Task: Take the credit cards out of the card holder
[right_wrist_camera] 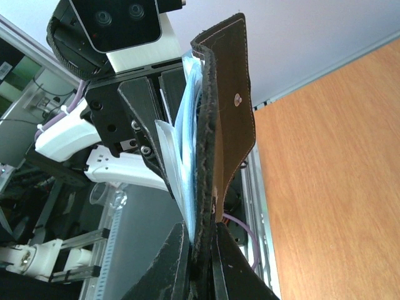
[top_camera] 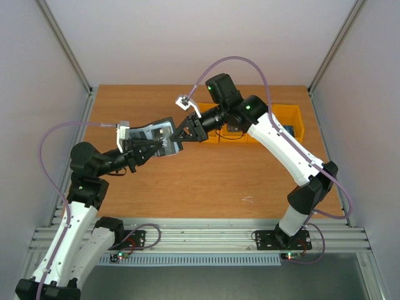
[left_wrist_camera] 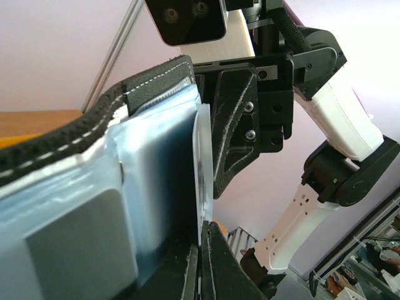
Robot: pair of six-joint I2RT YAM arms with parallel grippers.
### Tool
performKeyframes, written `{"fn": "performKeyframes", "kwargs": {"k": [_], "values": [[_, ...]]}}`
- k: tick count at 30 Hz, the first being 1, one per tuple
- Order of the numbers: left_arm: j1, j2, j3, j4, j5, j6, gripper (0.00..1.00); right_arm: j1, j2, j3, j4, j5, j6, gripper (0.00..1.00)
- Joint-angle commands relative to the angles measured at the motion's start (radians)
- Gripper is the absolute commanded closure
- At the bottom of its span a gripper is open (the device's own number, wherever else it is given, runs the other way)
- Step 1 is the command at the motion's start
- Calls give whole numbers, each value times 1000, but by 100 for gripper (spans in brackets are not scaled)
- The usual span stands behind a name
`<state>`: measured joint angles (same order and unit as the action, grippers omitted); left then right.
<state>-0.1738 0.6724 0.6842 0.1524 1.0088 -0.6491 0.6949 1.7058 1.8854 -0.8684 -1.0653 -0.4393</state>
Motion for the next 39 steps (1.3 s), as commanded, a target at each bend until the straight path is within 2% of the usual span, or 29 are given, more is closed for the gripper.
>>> {"fn": "performKeyframes", "kwargs": {"k": [1, 7, 16, 21, 25, 30, 32, 35, 39], "values": [[7, -24, 37, -30, -44, 31, 100, -17, 0, 33, -60, 43, -38, 94], [11, -37, 45, -225, -245, 83, 100, -68, 3, -23, -60, 59, -11, 95], [13, -37, 15, -323, -309, 142, 100, -105, 1, -105, -30, 85, 20, 97], [14, -40, 3, -273, -243, 158, 100, -104, 5, -109, -20, 32, 27, 96], [14, -38, -21, -101, -116, 123, 100, -105, 34, -77, -64, -58, 0, 90], [14, -20, -38, -14, -121, 51, 100, -94, 29, -71, -46, -126, -7, 85], [14, -16, -40, -6, -130, 35, 100, -94, 27, -71, -48, -131, -11, 88], [14, -19, -34, -37, -149, 36, 100, -94, 16, -85, -46, -78, -16, 98], [22, -35, -17, -176, -261, 66, 100, -144, 21, -127, -21, 45, 61, 99]]}}
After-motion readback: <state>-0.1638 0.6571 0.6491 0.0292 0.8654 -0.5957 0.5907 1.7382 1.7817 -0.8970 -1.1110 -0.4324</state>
